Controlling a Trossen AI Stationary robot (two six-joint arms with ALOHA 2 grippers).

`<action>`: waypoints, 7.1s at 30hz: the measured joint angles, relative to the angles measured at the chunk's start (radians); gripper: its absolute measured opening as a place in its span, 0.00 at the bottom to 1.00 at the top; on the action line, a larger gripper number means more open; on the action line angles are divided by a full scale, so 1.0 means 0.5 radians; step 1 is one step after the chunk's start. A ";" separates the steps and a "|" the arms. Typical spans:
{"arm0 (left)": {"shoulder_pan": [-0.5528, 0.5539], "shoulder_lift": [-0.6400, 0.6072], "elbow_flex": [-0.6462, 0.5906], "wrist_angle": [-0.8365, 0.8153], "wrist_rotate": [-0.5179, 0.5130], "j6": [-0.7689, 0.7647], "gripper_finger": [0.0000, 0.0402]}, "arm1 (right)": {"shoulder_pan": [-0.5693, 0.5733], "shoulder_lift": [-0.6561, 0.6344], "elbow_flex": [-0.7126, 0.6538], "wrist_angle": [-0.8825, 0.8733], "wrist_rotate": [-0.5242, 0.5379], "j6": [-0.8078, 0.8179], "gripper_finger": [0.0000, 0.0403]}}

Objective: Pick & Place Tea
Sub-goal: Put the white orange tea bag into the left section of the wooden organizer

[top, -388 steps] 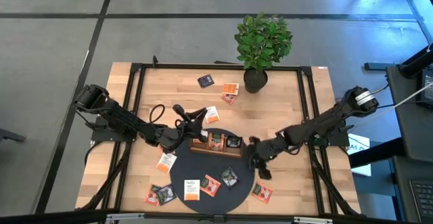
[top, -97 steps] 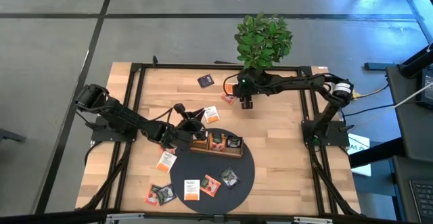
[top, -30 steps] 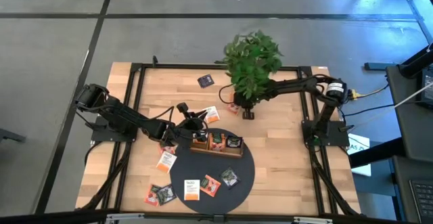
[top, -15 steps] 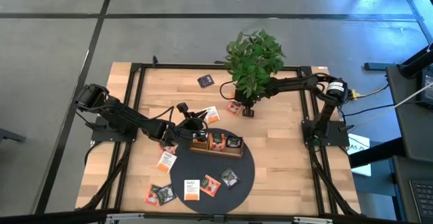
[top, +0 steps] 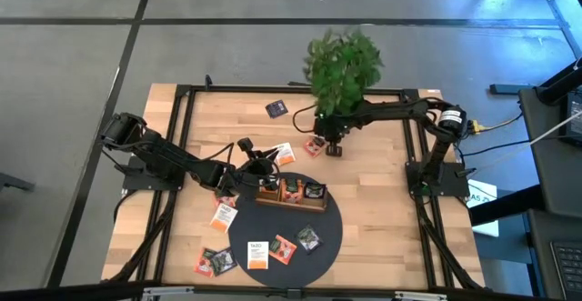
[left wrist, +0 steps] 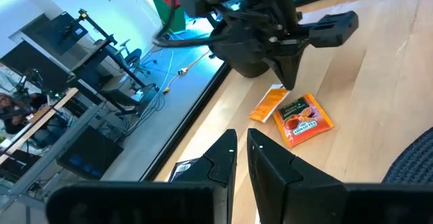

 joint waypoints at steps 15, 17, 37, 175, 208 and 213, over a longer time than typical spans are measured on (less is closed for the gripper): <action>0.000 0.000 0.000 0.000 0.000 0.000 0.08 | 0.000 -0.002 0.125 -0.150 0.012 0.001 0.02; 0.000 0.000 0.000 0.000 0.000 0.000 0.08 | 0.000 -0.002 0.124 -0.171 0.013 0.002 0.01; 0.000 0.000 -0.001 0.000 0.000 -0.047 0.08 | 0.208 -0.057 0.122 -0.401 0.061 0.170 0.01; 0.099 0.001 0.000 0.181 0.681 -0.128 0.08 | 0.528 -1.219 -0.420 -0.151 -0.185 1.122 0.00; 0.078 0.002 -0.002 0.465 1.423 0.288 0.21 | 1.057 -0.929 -0.398 0.856 -0.708 1.401 0.00; 0.079 0.002 -0.002 0.397 1.379 0.181 0.35 | 1.057 -0.933 -0.398 0.829 -0.718 1.516 0.00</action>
